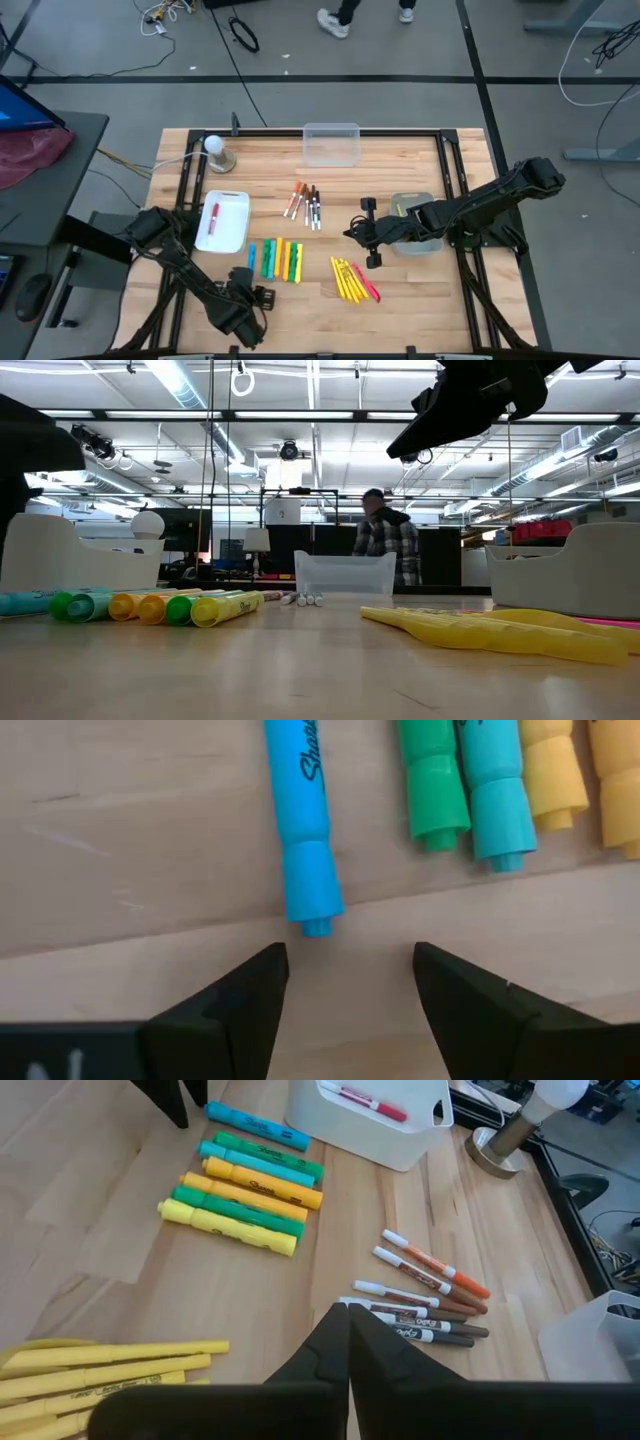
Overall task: Pick & Place Markers
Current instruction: Put the blue highlighter pen into the transparent bin
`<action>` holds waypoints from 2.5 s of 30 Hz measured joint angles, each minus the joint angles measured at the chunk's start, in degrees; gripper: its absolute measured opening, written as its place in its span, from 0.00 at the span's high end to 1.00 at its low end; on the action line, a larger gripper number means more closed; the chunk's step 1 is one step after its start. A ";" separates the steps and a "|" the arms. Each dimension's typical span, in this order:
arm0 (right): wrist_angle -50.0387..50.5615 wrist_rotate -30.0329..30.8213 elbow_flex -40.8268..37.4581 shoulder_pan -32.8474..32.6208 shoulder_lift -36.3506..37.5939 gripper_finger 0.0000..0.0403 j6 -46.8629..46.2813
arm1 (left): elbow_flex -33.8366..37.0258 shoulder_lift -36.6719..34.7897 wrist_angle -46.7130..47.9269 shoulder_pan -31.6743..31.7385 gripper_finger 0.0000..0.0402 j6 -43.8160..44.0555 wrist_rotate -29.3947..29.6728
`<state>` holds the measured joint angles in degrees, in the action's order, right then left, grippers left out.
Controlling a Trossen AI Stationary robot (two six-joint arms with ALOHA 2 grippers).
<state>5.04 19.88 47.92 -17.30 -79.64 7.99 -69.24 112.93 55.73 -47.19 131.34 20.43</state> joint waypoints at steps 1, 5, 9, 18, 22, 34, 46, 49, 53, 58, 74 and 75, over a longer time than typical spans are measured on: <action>-0.01 -0.01 0.00 0.00 0.00 0.99 -0.14 | -0.02 0.11 0.18 0.27 0.45 -0.01 -0.14; -0.07 -0.02 0.00 0.00 0.00 0.99 -1.22 | -0.10 0.34 1.55 0.58 0.48 0.07 -0.52; -0.09 -0.04 0.00 0.00 0.00 0.99 -1.49 | 0.17 0.59 4.18 0.59 0.50 0.07 0.60; 0.02 -0.04 0.00 -0.04 0.00 0.99 -3.33 | 0.42 1.01 6.81 3.06 0.51 0.03 3.38; 0.07 -0.04 0.00 -0.04 0.00 0.99 -3.46 | 0.38 1.29 6.54 3.87 0.52 -1.57 2.70; 0.11 -0.04 0.00 -0.06 0.00 0.99 -3.46 | 0.22 1.08 5.51 3.68 0.78 -1.81 0.12; 0.11 0.01 0.01 -0.07 0.00 0.99 -3.43 | -8.32 1.20 16.35 3.32 0.82 -4.60 -7.78; 0.11 0.04 0.02 -0.07 0.01 0.99 -3.76 | -12.92 1.20 19.29 3.48 0.82 -8.00 -7.07; 0.87 0.05 0.02 -0.07 1.34 0.99 -4.48 | -19.10 1.18 20.65 3.42 0.83 -14.69 -2.77; 0.21 -1.67 -0.65 -0.01 1.97 0.99 -4.33 | -24.45 1.11 20.33 3.78 0.82 -24.28 13.35; -53.38 -13.02 -25.45 2.87 1.92 0.73 -15.75 | -25.17 1.07 -17.64 18.60 0.83 -82.83 39.91; -56.54 -13.09 -26.60 2.89 1.92 0.69 -15.63 | -25.17 1.07 -21.42 19.47 0.83 -87.43 39.82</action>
<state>-51.50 6.79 21.32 -14.41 -77.71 -7.64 -94.41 113.99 34.31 -27.71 43.92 60.25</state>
